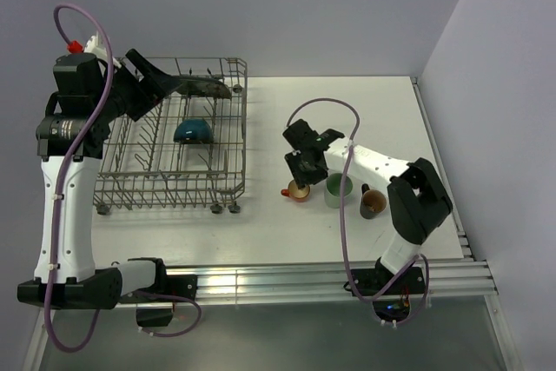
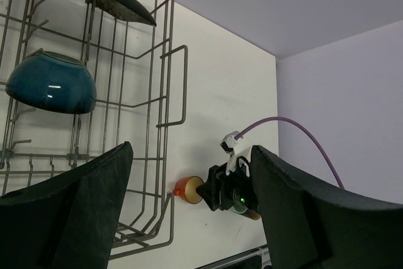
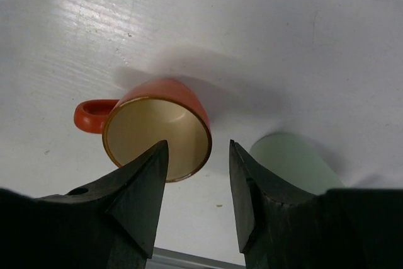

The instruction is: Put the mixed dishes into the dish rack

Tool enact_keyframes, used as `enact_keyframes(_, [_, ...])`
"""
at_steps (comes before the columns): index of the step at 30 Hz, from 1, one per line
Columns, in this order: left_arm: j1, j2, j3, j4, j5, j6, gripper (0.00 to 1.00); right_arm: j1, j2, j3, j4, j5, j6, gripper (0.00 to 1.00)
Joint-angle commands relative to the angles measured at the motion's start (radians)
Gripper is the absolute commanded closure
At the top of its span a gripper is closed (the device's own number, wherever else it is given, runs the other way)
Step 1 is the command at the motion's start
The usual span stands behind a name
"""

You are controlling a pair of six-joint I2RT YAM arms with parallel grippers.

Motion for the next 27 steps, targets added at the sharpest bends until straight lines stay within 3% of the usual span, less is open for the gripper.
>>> enact_keyframes(1, [0.007, -0.017, 0.014, -0.004, 0.016, 0.037, 0.18, -0.004, 0.028, 0.042, 0.046, 0.015, -0.017, 0.49])
enact_keyframes(9, [0.016, 0.026, 0.075, -0.061, 0.069, 0.055, 0.19, -0.002, 0.093, 0.027, 0.115, 0.029, -0.004, 0.53])
enact_keyframes(10, [0.017, 0.034, 0.102, -0.077, 0.08, 0.054, 0.19, -0.002, 0.094, 0.017, 0.126, 0.029, -0.001, 0.59])
enact_keyframes(15, [0.018, 0.091, 0.176, -0.131, 0.135, 0.046, 0.21, 0.002, 0.099, -0.001, 0.171, 0.03, 0.028, 0.7])
enact_keyframes(17, [0.02, 0.1, 0.187, -0.143, 0.154, 0.021, 0.22, 0.011, 0.111, 0.02, 0.159, 0.038, 0.039, 0.81])
enact_keyframes(19, [0.02, 0.098, 0.169, -0.137, 0.181, -0.006, 0.23, 0.025, 0.125, 0.058, 0.14, 0.066, 0.043, 0.99])
enact_keyframes(27, [0.02, 0.088, 0.109, -0.044, 0.284, -0.083, 0.29, 0.074, 0.045, 0.122, 0.08, 0.11, 0.066, 1.0])
